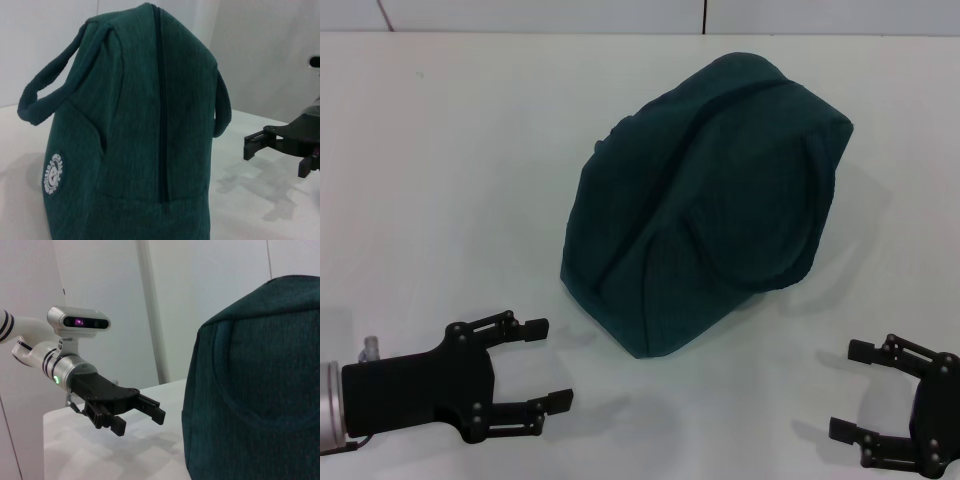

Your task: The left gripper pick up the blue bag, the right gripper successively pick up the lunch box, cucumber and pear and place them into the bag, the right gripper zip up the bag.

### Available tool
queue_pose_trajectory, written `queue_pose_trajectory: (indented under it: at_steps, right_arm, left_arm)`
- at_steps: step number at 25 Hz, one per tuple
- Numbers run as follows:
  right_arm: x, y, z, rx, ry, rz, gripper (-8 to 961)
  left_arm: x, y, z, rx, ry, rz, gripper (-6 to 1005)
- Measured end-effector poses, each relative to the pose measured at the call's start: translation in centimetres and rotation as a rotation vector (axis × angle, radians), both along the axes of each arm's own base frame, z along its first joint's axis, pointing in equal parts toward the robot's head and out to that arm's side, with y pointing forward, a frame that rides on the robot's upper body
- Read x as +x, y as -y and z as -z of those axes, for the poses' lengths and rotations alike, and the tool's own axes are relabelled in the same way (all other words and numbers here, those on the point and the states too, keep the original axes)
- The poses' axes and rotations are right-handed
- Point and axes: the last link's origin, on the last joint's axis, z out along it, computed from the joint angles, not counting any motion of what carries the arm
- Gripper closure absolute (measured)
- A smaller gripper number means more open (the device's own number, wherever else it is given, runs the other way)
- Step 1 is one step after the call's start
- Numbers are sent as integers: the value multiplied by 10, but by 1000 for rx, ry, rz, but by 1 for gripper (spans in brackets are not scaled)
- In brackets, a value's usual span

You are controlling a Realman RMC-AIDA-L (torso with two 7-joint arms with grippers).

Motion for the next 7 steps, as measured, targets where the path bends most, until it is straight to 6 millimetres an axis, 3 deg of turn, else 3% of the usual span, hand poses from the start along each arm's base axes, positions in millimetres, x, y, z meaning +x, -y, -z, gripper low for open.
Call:
queue_pose_trajectory:
  at_steps: [7]
  right_arm:
    - [-1,0,0,1,-5,-2,85]
  left_arm:
    - [0,0,-1,1,-1,2,139]
